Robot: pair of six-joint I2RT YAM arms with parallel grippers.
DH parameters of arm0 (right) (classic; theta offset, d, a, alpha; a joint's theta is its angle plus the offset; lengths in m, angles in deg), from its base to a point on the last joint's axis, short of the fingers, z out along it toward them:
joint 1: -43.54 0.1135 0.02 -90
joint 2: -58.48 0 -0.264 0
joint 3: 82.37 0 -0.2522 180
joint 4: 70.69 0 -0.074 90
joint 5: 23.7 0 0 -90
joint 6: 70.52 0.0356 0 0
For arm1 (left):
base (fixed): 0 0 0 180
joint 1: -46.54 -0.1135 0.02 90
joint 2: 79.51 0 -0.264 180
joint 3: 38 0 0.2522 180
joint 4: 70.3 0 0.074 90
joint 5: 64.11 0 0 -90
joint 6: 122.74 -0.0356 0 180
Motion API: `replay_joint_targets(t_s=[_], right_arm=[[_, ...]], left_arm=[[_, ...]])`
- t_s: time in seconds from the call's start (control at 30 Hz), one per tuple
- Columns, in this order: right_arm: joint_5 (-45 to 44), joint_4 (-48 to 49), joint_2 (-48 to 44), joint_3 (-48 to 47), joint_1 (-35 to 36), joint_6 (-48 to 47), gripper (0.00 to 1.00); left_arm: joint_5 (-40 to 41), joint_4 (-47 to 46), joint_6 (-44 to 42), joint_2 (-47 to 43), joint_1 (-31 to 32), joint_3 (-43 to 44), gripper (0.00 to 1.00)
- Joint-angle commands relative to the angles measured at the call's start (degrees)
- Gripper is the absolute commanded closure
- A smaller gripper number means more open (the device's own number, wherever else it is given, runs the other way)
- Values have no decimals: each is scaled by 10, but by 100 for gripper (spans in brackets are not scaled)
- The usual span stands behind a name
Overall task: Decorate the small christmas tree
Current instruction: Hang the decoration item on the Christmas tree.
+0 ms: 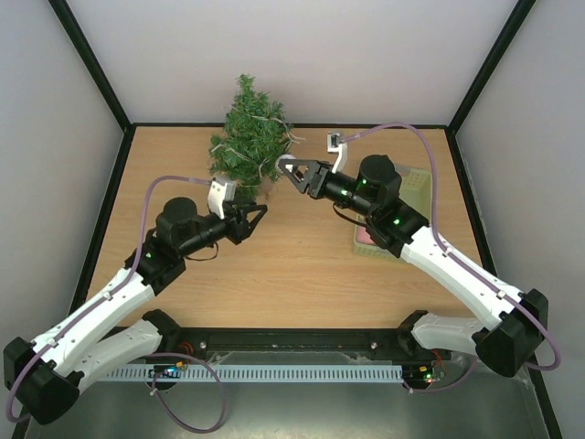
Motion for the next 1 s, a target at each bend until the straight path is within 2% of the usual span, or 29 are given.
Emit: replay_joint_targets(t_s=[0.0,0.2,0.27,0.43,0.7,0.83,0.97], right_arm=[[12,94,-1,25,7,57,59],[10,113,9,37,17,68,59],[4,113,14,43,21,68,59],[-2,144,30,59,37,88,59],[-36,181,55,78,69,114,59],[-50,215,64,98,74,135,59],[-51,232,84,98,83,146,59]], left_arm=[[59,-77,-54,-14,28,-20,57],[53,-90,-83,3,32,-24,54],[83,-64,-78,3,32,-23,54],[80,-76,-86,-35,32,-70,50],[171,-36,-91,-101,32,-136,52],[185,-68,-60,-145,32,-176,47],[196,-119,-49,-148,32,-201,45]])
